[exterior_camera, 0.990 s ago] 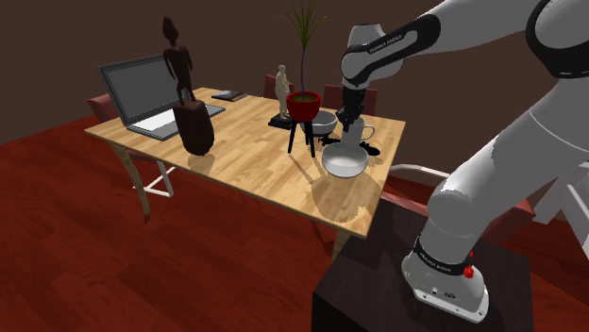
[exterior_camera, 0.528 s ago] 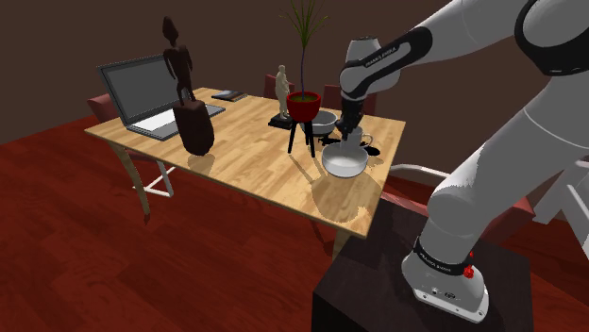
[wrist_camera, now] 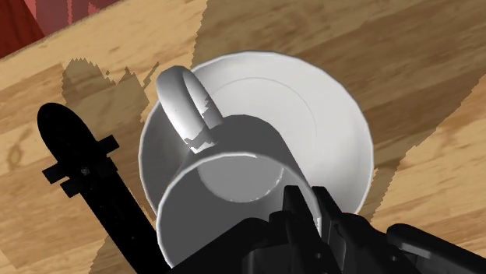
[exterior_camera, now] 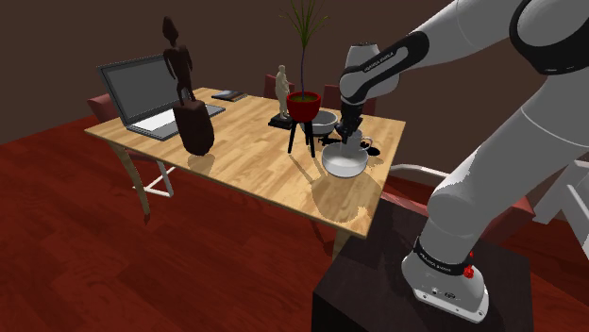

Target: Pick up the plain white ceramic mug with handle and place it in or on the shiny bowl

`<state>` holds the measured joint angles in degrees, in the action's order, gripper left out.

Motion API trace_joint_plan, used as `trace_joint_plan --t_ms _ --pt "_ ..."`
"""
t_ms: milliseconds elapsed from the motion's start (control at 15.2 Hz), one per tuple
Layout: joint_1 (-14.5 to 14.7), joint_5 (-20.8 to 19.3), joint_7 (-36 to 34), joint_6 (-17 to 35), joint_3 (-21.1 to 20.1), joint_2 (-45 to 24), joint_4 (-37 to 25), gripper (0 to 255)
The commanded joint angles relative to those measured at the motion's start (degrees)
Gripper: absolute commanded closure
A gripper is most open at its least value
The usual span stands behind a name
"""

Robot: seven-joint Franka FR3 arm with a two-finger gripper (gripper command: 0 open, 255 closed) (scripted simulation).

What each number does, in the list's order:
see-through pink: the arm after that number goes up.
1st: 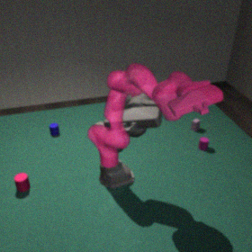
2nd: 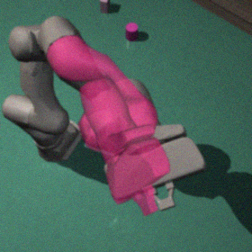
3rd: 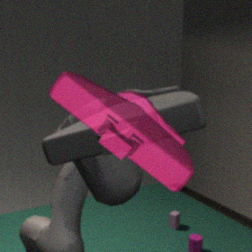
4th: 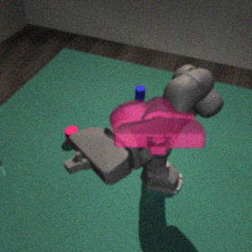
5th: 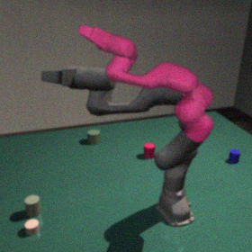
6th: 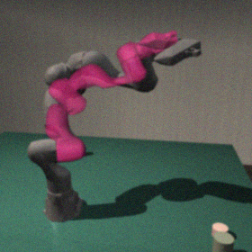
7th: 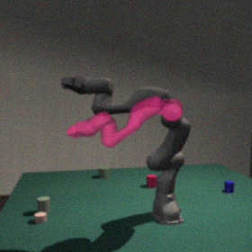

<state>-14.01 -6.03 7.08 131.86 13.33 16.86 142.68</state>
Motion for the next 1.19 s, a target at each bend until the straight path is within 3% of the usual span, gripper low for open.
trace_joint_plan --t_ms 0,66,396,660,1122 --pt "0.0 0.0 0.0 0.01 0.0 0.0 0.0 255" --pt "0.0 0.0 0.0 0.01 0.0 0.0 0.0 0" --pt "0.0 0.0 0.0 0.01 0.0 0.0 0.0 0" --pt "-0.08 -0.28 -0.39 -8.04 -0.78 4.28 -3.79 0" --pt "-0.09 -0.28 -0.39 -8.04 -0.79 4.28 -3.79 0"
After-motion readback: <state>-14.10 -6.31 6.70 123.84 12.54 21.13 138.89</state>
